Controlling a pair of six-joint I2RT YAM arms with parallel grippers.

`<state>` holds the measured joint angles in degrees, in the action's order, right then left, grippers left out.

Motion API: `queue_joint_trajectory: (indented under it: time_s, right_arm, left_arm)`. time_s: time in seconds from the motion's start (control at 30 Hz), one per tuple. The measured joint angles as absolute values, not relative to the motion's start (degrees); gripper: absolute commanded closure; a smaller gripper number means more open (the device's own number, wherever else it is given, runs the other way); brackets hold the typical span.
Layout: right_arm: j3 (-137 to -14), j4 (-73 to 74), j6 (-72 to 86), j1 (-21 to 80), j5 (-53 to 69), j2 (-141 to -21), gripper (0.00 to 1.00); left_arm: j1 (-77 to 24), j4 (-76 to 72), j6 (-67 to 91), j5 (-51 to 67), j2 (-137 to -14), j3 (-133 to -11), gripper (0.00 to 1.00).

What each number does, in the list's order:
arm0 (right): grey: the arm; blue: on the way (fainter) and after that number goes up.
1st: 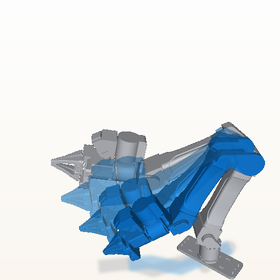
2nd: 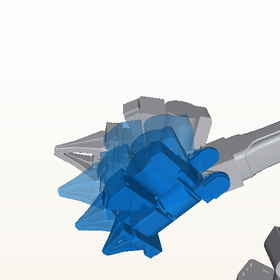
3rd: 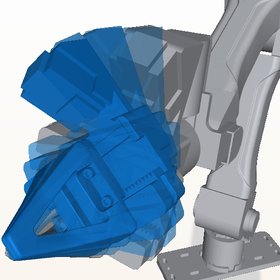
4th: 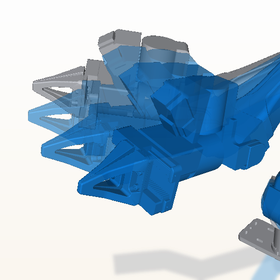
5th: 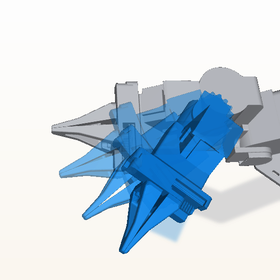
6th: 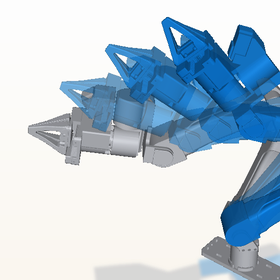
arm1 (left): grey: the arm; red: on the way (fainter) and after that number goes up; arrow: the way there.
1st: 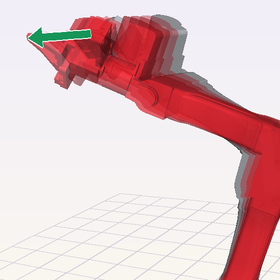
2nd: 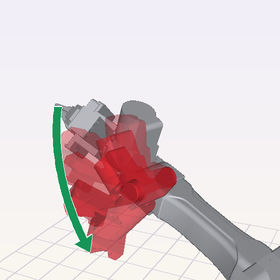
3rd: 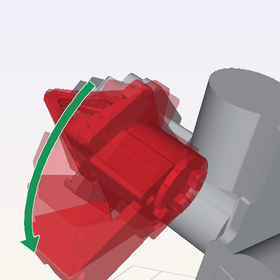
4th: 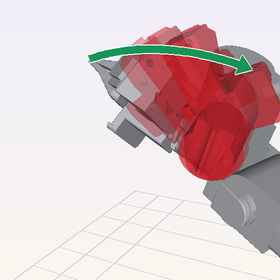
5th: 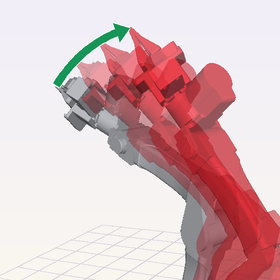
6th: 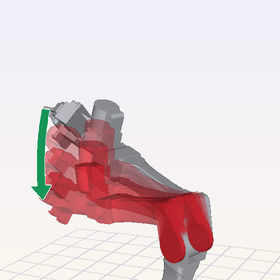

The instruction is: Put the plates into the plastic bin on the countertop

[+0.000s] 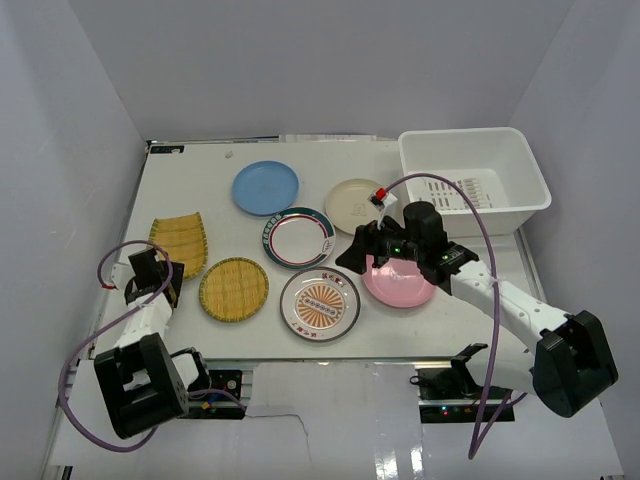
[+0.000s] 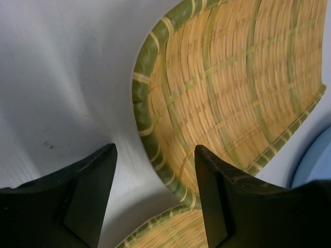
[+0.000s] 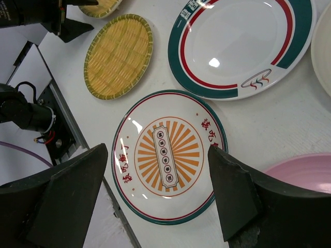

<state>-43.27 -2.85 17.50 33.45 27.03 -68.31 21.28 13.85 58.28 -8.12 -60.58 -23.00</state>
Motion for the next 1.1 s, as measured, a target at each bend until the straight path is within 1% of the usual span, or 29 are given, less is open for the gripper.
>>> queue_joint_trajectory:
  time_s: [0.03, 0.07, 0.1, 0.13, 0.17, 0.23, 0.33, 0.47, 0.53, 0.77, 0.93, 1.03, 1.07, 1.1]
  right_arm:
    - [-43.27, -2.83, 17.47, 33.61, 26.96, -68.36, 0.16]
    - [-43.27, -2.87, 17.47, 33.80, 26.92, -68.36, 0.16]
    - [-43.27, -2.90, 17.50, 33.91, 26.85, -68.38, 0.17]
    - [-43.27, -2.90, 17.50, 34.06, 26.81, -68.47, 0.17]
    - [-43.27, -2.96, 17.52, 34.28, 26.70, -68.75, 0.17]
    - [-43.29, -3.11, 17.61, 34.83, 26.63, -69.80, 0.17]
    - [-43.75, -3.09, 18.20, 36.21, 26.44, -72.47, 0.12]
    - [-46.96, -3.62, 21.19, 37.52, 26.70, -76.66, 0.00]
    - [-49.63, -4.67, 22.98, 37.89, 27.07, -78.98, 0.06]
    - [-63.05, -8.58, 29.43, 38.02, 27.14, -89.41, 0.10]
    - [-69.78, -8.71, 31.70, 38.02, 24.45, -95.66, 0.10]
    - [-71.42, -8.69, 32.73, 38.00, 22.50, -98.04, 0.10]
    - [-71.53, -8.67, 32.93, 38.00, 21.82, -98.61, 0.10]
    - [-71.53, -8.56, 33.10, 38.00, 21.15, -98.96, 0.07]
  left_arm:
    - [21.39, 11.86, 58.61, -7.92, -62.00, -22.92, 0.38]
    - [21.50, 10.33, 59.20, -7.88, -63.20, -22.76, 0.62]
    - [21.61, 8.80, 59.77, -7.70, -64.10, -22.50, 0.74]
    - [21.65, 7.66, 60.25, -7.77, -64.82, -22.24, 0.83]
    - [21.74, 6.42, 61.19, -7.75, -65.08, -22.11, 1.00]
    - [22.20, 2.90, 61.89, -6.61, -64.73, -22.48, 1.00]
    - [21.93, 2.33, 61.12, -6.39, -63.37, -22.68, 1.00]
    - [21.93, 2.85, 58.30, -4.29, -57.60, -22.81, 1.00]
    - [21.30, 2.83, 56.75, -2.46, -55.94, -24.14, 1.00]
    - [11.29, -1.28, 51.33, 8.25, -52.88, -29.67, 1.00]
    - [4.29, -3.81, 50.43, 16.05, -50.61, -29.78, 1.00]
    - [1.78, -6.09, 51.11, 20.03, -50.43, -28.97, 1.00]
    - [1.04, -6.81, 51.37, 21.12, -50.43, -28.60, 1.00]
    - [0.21, -7.22, 51.64, 22.00, -50.50, -28.32, 1.00]
